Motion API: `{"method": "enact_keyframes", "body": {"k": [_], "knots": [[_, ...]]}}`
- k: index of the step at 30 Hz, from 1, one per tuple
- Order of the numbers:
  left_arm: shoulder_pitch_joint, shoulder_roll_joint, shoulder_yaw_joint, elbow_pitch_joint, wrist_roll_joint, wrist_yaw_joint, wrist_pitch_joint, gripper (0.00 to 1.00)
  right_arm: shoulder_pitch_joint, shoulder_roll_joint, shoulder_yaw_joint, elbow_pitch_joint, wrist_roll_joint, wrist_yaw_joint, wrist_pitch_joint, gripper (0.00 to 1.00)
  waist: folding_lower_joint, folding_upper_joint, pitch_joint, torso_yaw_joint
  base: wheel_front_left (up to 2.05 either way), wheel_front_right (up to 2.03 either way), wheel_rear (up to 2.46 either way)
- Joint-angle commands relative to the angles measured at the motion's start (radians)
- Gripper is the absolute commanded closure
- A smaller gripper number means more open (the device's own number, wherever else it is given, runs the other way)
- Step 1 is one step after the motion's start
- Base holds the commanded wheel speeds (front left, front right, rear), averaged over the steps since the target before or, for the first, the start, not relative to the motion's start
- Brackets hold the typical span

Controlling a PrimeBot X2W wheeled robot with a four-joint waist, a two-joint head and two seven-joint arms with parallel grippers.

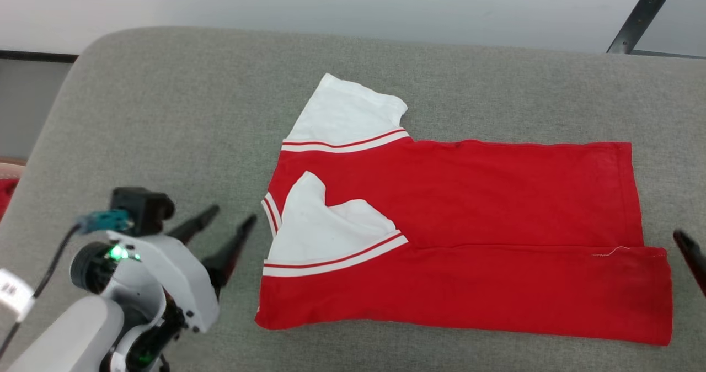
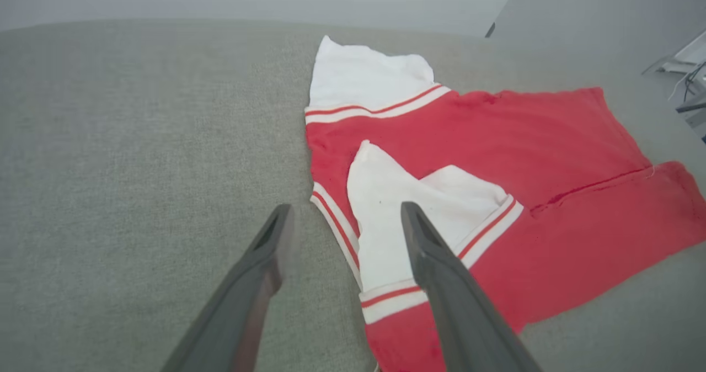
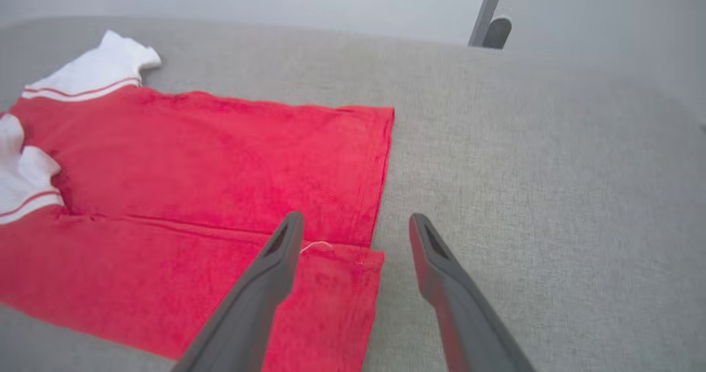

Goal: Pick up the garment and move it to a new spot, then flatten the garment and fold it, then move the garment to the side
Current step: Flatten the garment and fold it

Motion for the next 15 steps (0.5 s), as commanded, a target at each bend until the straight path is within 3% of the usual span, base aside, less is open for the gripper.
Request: {"method": "enact_keyframes", "body": {"k": [1,2,8,15], "knots": [[0.018,-0.03,0.032,0.0,0.02,0.022,-0.088,0.0,-0.03,0.028,-0.003,0.01,-0.03,-0.001,-0.078,0.0,0.0,0.0,0.005,-0.004,0.0,0.0,0.0],[0.018,-0.03,0.032,0.0,0.02,0.022,-0.088,0.0,-0.03,0.028,-0.003,0.01,-0.03,-0.001,-0.078,0.0,0.0,0.0,0.005,-0.004,0.0,0.0,0.0],[-0.064,-0.084,0.088,0.06,0.146,0.073,-0.32,0.0,-0.107,0.094,0.025,0.071,-0.096,-0.001,-0.303,0.0,0.0,0.0,0.021,-0.022,0.0,0.0,0.0],[-0.311,-0.082,0.104,0.192,0.197,0.011,-0.332,0.0,-0.217,0.189,0.082,0.126,-0.154,-0.001,-0.517,0.0,0.0,0.0,0.088,-0.104,0.0,0.0,0.0]]}}
